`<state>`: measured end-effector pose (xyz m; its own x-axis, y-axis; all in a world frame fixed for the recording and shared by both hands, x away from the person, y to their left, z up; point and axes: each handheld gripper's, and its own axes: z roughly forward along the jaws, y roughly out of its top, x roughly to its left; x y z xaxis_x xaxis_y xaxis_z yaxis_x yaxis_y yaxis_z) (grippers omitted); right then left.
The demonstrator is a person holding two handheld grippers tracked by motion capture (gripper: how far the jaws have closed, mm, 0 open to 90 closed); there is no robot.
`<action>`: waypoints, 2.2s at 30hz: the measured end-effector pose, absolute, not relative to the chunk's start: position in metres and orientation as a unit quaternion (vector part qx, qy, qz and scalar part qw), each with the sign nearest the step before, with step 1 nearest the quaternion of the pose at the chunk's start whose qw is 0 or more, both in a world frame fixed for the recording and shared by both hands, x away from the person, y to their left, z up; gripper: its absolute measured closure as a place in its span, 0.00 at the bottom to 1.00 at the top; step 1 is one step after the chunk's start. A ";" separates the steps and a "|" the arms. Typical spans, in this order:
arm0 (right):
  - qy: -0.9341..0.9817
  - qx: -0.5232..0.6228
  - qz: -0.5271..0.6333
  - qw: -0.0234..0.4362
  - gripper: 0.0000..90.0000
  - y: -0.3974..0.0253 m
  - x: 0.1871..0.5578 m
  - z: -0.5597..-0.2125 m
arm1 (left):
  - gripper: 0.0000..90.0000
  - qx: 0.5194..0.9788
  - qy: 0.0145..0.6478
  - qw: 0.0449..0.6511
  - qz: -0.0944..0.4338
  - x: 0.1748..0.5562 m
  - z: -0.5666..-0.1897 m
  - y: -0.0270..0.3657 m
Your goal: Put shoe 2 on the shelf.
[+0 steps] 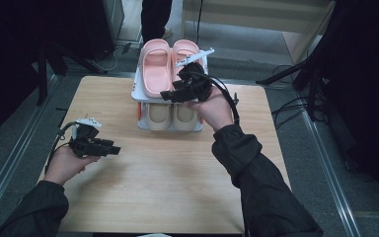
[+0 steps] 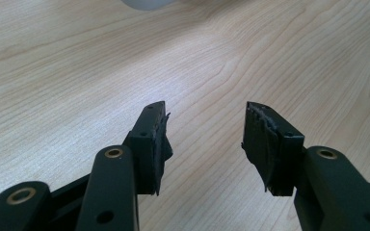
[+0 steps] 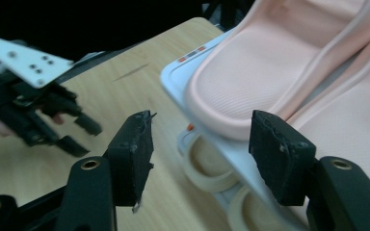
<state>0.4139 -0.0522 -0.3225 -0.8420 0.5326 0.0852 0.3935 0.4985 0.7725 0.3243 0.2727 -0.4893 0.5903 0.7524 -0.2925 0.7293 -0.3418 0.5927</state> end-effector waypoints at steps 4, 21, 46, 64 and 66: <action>0.860 0.256 0.436 0.064 0.47 -0.057 0.400 -0.326 | 0.55 0.817 0.455 0.354 0.014 0.325 -0.490 0.270; 0.864 0.226 0.447 0.049 0.46 -0.092 0.343 -0.366 | 0.53 0.818 0.450 0.358 0.006 0.322 -0.491 0.267; 0.861 0.261 0.432 0.066 0.43 -0.137 0.316 -0.434 | 0.49 0.823 0.442 0.357 0.011 0.314 -0.490 0.261; 0.847 0.316 0.422 0.061 0.38 -0.166 0.312 -0.472 | 0.44 0.832 0.428 0.353 0.008 0.305 -0.490 0.253; 0.844 0.329 0.418 0.060 0.38 -0.166 0.314 -0.476 | 0.44 0.836 0.422 0.350 0.011 0.304 -0.489 0.250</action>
